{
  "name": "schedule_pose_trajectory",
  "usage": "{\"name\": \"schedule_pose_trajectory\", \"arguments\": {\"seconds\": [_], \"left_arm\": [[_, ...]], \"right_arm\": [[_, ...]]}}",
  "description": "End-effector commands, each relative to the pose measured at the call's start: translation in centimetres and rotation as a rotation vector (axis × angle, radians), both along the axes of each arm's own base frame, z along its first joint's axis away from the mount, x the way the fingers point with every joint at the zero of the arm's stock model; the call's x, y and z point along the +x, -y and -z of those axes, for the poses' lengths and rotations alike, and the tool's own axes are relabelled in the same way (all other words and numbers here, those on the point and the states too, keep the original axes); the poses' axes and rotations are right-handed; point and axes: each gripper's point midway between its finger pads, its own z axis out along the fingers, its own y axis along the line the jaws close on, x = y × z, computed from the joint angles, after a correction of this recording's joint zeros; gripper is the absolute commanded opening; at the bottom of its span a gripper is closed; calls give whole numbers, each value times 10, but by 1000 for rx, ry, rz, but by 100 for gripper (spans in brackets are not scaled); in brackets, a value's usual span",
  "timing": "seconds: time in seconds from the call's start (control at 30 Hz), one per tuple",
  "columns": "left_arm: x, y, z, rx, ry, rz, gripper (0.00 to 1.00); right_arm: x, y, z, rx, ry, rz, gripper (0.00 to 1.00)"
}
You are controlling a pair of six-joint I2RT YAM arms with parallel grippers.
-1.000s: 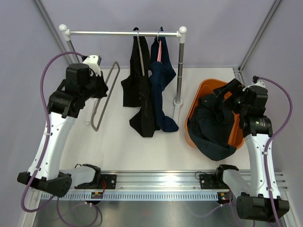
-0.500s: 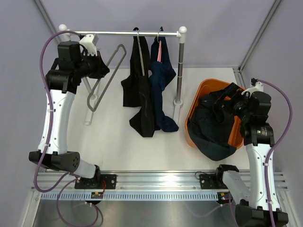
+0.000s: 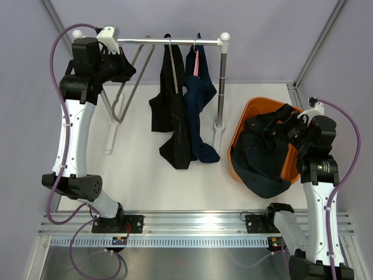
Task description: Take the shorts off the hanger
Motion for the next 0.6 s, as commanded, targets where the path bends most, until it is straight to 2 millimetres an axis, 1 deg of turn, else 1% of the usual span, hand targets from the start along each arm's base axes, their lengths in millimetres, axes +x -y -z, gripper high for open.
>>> {"name": "schedule_pose_trajectory", "arguments": {"seconds": [0.0, 0.23, 0.27, 0.3, 0.33, 0.47, 0.57], "left_arm": [[24, -7, -33, -38, 119, -72, 0], [58, -12, -43, -53, 160, -133, 0], [61, -13, -43, -51, 159, -136, 0], [68, -11, -38, -51, 149, -135, 0], [70, -11, -43, -55, 164, -137, 0], [83, -12, -34, -50, 148, -149, 0], [89, -15, -22, -33, 121, -168, 0]], "right_arm": [[-2, -7, -13, -6, 62, -44, 99], [-7, -13, -16, 4, 74, -72, 100], [-7, -13, -16, 3, 77, -74, 100], [-8, -13, -17, 3, 80, -74, 100], [-8, -13, -16, 3, 82, -72, 99], [-6, -14, -14, 1, 76, -81, 99], [-7, -15, -14, 1, 77, -85, 100]]}}
